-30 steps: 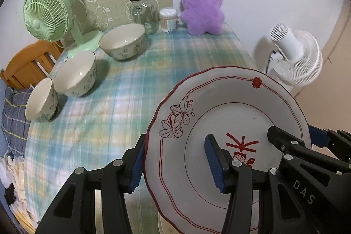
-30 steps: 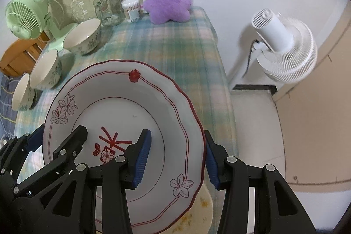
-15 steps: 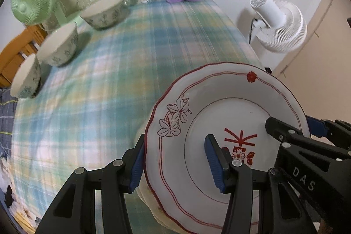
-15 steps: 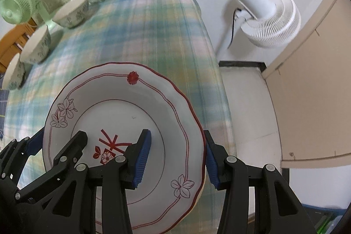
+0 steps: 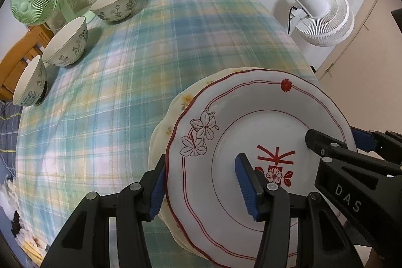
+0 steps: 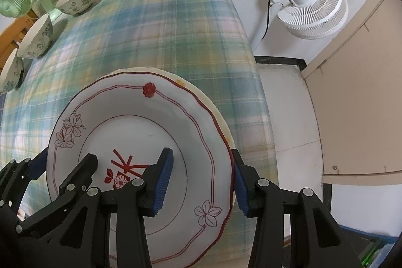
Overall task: Organize plates and bowls
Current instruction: 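Lower the red-trimmed plate onto the stacked yellow-flower plates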
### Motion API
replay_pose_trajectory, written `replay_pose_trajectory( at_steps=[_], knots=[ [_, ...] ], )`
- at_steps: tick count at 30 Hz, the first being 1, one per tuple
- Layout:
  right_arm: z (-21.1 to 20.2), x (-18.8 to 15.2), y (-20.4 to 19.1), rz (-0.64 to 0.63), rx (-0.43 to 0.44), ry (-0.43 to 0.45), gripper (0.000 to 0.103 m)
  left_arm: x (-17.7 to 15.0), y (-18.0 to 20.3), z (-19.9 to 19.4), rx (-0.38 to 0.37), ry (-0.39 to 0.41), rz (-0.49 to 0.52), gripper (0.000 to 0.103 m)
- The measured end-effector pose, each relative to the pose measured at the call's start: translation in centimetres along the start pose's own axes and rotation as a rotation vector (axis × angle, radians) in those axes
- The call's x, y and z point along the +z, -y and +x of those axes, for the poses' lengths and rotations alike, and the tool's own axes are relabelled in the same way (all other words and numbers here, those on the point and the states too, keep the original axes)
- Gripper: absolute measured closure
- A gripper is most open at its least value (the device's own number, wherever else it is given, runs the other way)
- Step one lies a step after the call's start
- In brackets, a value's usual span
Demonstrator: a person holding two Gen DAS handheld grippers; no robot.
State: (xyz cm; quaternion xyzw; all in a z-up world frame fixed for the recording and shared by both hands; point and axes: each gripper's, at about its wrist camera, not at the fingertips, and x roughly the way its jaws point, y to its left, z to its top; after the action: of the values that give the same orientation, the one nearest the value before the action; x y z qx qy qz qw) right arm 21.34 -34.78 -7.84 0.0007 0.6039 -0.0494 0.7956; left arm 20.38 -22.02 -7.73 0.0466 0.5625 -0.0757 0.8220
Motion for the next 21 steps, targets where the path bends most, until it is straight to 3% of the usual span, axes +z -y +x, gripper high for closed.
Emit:
replay_pose_trajectory(
  at_steps=[12,21],
  knots=[
    [0.6,-0.8,2.1,0.052,0.018,-0.046,0.061,0.0,1.5,0.4,0.018,-0.016,0.037,0.049],
    [0.7,-0.8,2.5,0.047,0.04,-0.051,0.061,0.1,2.0,0.6,0.086,-0.014,0.055,0.049]
  ],
)
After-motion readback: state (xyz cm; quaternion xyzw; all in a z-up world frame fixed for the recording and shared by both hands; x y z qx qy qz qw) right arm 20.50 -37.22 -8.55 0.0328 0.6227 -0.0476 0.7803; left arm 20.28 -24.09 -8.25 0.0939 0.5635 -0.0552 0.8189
